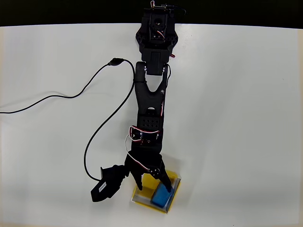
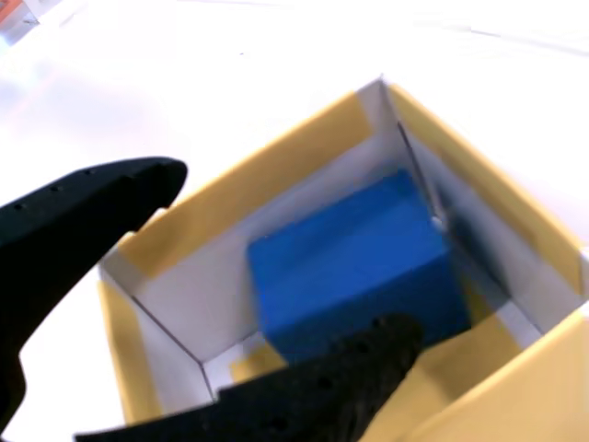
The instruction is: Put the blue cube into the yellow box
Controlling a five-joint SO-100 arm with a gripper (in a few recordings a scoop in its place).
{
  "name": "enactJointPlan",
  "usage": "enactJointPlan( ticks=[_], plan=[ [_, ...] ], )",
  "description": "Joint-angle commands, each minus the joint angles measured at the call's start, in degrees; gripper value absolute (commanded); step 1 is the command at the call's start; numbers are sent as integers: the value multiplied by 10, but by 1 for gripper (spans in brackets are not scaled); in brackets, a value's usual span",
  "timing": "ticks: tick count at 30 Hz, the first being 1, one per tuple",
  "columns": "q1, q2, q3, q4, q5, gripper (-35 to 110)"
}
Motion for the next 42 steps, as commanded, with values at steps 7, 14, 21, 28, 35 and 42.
enactJointPlan(
  ticks=[7, 14, 21, 28, 35, 42],
  plan=[
    [5, 251, -18, 53, -86, 29],
    [5, 422, 66, 130, -98, 20],
    [3, 637, 261, 201, -105, 15],
    [11, 858, 509, 220, -122, 13],
    [38, 1034, 676, 288, -134, 12],
    [59, 1203, 832, 388, -146, 12]
  ],
)
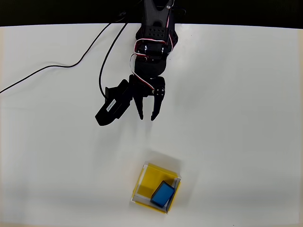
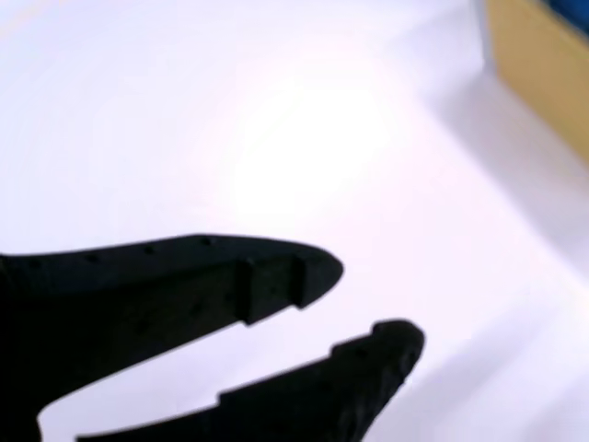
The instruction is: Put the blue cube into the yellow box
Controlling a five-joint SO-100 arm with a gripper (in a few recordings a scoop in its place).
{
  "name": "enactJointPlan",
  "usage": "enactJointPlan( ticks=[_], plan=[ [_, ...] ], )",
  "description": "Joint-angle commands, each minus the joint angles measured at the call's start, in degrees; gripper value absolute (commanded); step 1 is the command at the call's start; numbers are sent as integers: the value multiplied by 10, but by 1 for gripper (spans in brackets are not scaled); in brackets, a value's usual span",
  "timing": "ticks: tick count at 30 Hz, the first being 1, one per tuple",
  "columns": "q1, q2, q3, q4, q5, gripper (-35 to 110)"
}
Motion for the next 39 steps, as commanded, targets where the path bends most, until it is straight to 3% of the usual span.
enactJointPlan(
  ticks=[1, 14, 15, 17, 39],
  plan=[
    [25, 95, 76, 30, -25, 12],
    [-21, 109, 80, 369, -6, 17],
    [-26, 108, 80, 380, 33, 17],
    [-39, 109, 80, 373, 94, 17],
    [-30, 109, 80, 373, 87, 17]
  ],
)
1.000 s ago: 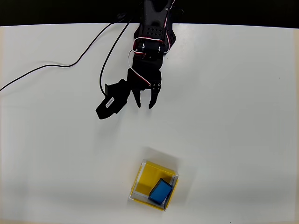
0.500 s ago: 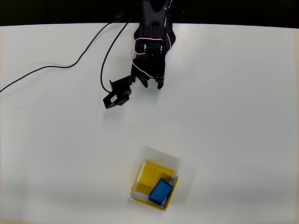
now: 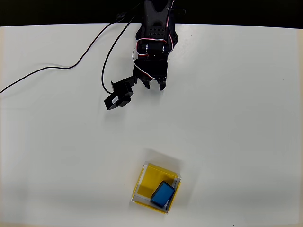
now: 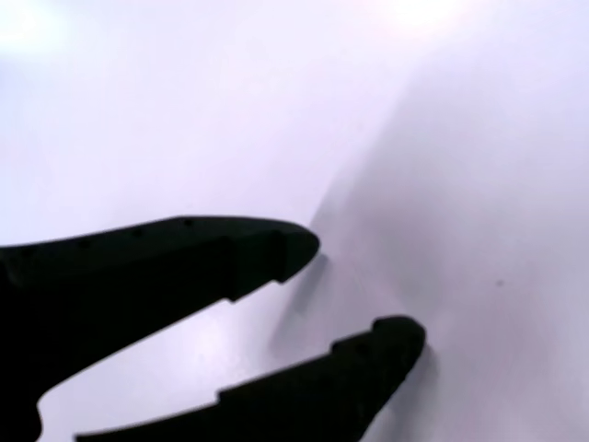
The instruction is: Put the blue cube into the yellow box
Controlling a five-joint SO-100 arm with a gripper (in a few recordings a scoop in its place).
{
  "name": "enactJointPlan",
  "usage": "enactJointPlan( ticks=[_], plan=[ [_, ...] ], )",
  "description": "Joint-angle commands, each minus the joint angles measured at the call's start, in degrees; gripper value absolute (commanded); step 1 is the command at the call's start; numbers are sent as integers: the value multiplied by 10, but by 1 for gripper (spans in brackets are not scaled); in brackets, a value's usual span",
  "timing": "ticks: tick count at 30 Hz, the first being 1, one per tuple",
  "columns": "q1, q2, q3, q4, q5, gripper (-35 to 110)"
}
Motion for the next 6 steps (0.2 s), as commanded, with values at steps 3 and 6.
enactJointPlan(
  ticks=[3, 6],
  plan=[
    [-5, 16, 15, 4, 2, 17],
    [-5, 16, 15, 4, 2, 17]
  ],
)
